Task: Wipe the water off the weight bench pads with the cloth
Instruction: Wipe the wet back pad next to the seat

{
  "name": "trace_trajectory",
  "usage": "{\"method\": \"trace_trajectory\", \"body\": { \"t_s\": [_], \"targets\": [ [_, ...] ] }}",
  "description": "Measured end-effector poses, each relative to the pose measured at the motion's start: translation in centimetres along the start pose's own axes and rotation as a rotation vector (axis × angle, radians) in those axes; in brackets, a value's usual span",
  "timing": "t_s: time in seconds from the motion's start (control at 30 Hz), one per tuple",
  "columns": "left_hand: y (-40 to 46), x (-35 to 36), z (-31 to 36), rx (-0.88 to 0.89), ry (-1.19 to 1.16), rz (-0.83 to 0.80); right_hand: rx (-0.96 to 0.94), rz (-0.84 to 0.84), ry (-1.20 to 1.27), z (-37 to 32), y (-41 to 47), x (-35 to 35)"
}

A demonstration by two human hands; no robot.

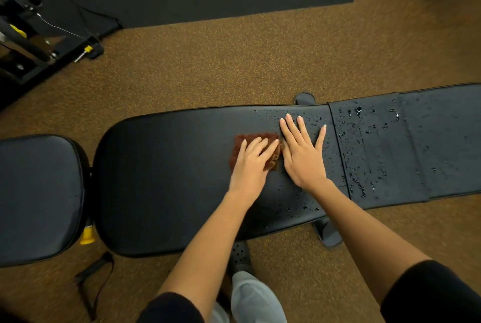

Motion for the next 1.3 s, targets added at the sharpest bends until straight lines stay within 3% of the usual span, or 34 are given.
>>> {"method": "trace_trajectory", "body": {
  "t_s": [0.1,0.37,0.43,0.6,0.8,0.87,1.07,1.13,1.3],
  "targets": [
    [0.9,0.2,-1.3,0.116,0.138,-0.140,-0.011,0.001,0.008,0.2,0.1,0.0],
    [6.8,-1.3,-4.7,-0.397,0.097,-0.115,-0.006,0.014,0.014,0.3,0.1,0.3],
    [7.1,-1.0,-3.4,-0.323,0.124,-0.144,-0.008,0.017,0.012,0.3,0.1,0.4],
    [1.7,0.7,0.4,0.104,0.326,-0.222,-0.016,0.017,0.012,0.3,-0.1,0.2],
    [-6.4,1.5,-1.4,0.404,0.300,-0.413,-0.034,-0.032,0.018,0.5,0.1,-0.2],
    [-6.5,0.6,-3.5,0.351,0.337,-0.336,-0.035,-0.041,0.026,0.4,0.0,-0.2],
    [-4.2,-0.5,-4.5,-0.192,0.120,-0.078,-0.021,-0.040,0.039,0.4,0.0,-0.1],
    [-4.4,0.5,-2.5,-0.161,0.094,-0.081,-0.016,-0.043,0.039,0.4,0.0,0.1],
    [-8.3,3.9,1.9,0.283,0.234,-0.272,-0.016,-0.065,0.022,0.5,0.0,0.4]
  ]
}}
Point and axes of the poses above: each hand's wrist, its own y-axis towards the middle knuckle, its own x-axis out of the palm, z = x × y, the point moved 10 cm from there along y, towards the middle knuckle, and after that the axes turned 2 degrees about -z, right-handed, at the moved point
